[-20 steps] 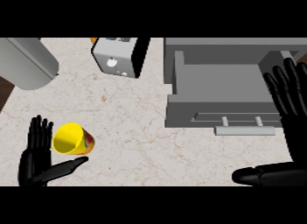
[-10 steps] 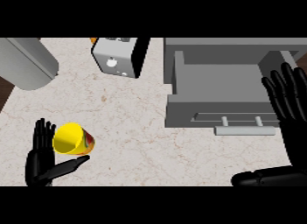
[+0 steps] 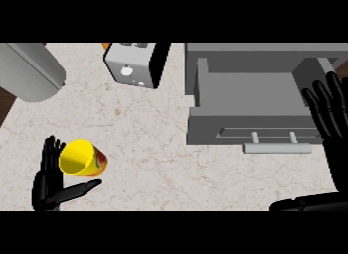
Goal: Pick up the cup, place it into the drawer and close the drawer
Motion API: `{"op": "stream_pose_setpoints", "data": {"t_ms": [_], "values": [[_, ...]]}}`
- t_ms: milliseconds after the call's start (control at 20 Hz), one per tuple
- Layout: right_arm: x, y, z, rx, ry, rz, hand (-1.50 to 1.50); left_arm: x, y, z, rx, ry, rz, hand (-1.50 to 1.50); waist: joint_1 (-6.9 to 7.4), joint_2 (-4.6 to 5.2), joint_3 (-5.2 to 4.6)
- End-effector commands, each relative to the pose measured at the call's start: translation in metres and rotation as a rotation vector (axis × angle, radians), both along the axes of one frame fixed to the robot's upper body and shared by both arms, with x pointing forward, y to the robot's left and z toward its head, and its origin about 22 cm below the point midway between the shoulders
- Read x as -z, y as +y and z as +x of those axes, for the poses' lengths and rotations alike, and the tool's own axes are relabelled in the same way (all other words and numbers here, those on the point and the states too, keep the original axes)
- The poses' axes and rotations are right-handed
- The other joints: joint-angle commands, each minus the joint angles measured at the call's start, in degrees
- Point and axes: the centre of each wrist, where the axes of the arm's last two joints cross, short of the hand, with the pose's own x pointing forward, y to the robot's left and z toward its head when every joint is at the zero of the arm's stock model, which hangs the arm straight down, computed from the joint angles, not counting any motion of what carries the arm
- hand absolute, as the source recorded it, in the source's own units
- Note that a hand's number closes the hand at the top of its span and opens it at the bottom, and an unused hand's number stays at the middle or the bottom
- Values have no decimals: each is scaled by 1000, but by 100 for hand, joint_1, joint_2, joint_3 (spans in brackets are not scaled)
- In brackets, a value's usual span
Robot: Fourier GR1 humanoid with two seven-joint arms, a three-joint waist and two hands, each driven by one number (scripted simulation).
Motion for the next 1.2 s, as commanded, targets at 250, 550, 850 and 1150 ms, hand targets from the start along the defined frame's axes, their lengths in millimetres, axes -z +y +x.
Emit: {"op": "stream_pose_setpoints", "data": {"t_ms": [250,550,850,1150], "values": [[-13,-30,17,-10,5,9,-150,3,-1,16,13,-32,-55,-150,10,0,2],[-8,6,4,2,15,-11,-150,0,-5,39,35,-50,-111,-150,-2,-1,0],[-8,13,8,2,6,-7,-150,25,-28,30,119,-72,-219,-150,-18,7,-3],[-7,21,20,13,29,4,-150,23,-26,32,171,-128,-264,150,2,6,-3]]}}
